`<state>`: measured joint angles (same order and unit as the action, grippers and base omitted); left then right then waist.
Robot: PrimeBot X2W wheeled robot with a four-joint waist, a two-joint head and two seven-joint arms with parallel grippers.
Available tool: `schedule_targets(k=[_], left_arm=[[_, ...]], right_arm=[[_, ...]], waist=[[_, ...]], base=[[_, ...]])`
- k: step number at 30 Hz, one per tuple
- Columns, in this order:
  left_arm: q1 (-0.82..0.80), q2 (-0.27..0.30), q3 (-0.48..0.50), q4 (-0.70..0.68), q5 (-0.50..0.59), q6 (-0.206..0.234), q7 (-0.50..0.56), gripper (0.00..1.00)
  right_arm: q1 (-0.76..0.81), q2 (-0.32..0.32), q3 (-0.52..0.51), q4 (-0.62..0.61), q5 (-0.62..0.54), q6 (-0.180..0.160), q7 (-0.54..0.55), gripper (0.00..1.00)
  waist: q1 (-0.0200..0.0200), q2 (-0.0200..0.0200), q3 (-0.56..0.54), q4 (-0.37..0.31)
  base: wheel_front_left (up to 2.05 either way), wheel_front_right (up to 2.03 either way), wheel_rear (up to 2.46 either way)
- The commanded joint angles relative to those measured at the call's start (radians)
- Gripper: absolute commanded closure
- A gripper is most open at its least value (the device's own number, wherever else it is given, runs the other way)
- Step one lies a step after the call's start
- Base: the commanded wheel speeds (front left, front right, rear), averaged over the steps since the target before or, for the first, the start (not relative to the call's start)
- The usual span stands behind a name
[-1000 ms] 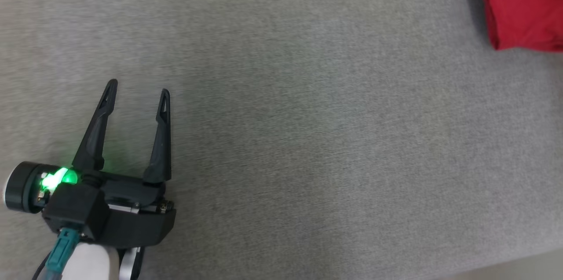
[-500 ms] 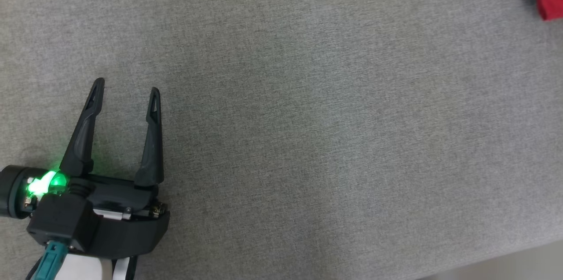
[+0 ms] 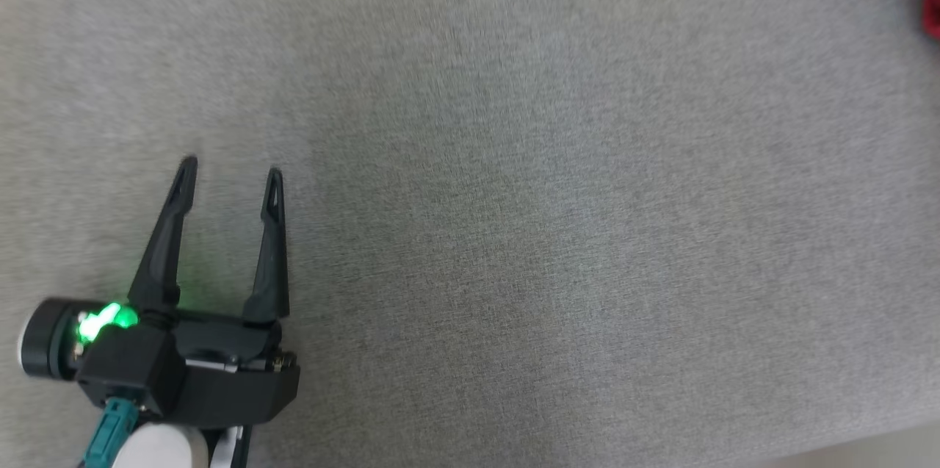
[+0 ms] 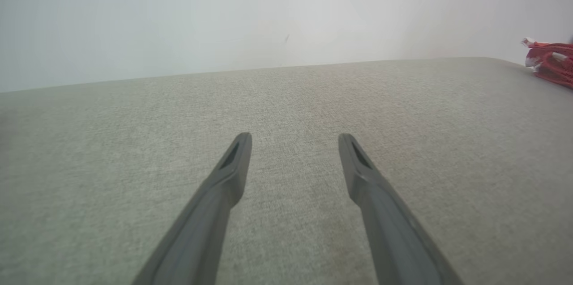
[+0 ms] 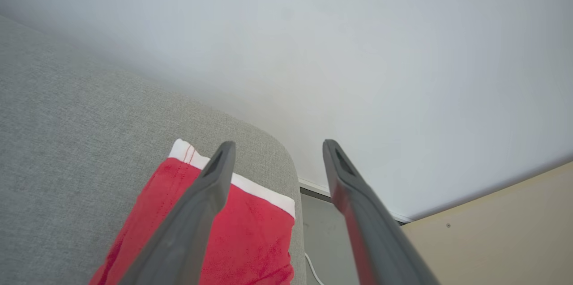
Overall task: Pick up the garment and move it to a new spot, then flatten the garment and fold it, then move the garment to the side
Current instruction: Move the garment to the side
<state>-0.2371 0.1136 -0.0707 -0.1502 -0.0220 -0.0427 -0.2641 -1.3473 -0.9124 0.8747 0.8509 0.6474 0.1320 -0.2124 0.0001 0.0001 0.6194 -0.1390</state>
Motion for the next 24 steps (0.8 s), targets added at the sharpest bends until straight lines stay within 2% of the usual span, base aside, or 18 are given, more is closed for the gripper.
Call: schedule_targets(k=[1, 6, 9, 17, 24], left_arm=[[0.024, -0.004, 0.006, 0.009, -0.007, 0.007, 0.000, 0.00], [0.073, -0.017, 0.018, 0.031, -0.024, 0.010, 0.000, 0.00], [0.103, -0.023, 0.029, 0.042, -0.030, 0.011, 0.000, 0.00], [0.190, -0.036, 0.074, 0.064, -0.051, 0.009, 0.000, 0.00], [0.242, -0.044, 0.111, 0.074, -0.054, 0.007, 0.000, 0.00]], right_arm=[[0.029, 0.017, -0.012, -0.007, -0.007, -0.003, -0.022, 0.00], [0.103, 0.078, -0.073, -0.050, -0.014, -0.003, -0.052, 0.00], [0.171, 0.116, -0.153, -0.106, -0.025, -0.003, -0.053, 0.00], [0.489, 0.254, -0.413, -0.277, -0.127, -0.003, -0.052, 0.00], [0.761, 0.367, -0.555, -0.406, -0.212, -0.003, -0.052, 0.00]], waist=[[-0.0001, -0.0001, -0.077, 0.021], [-0.0001, -0.0001, -0.188, 0.046], [-0.0001, -0.0001, -0.255, 0.063], [-0.0001, -0.0001, -0.406, 0.116], [-0.0001, -0.0001, -0.490, 0.163]], base=[[0.00, 0.00, 0.00], [0.00, 0.00, 0.00], [0.00, 0.00, 0.00], [0.00, 0.00, 0.00], [0.00, 0.00, 0.00]])
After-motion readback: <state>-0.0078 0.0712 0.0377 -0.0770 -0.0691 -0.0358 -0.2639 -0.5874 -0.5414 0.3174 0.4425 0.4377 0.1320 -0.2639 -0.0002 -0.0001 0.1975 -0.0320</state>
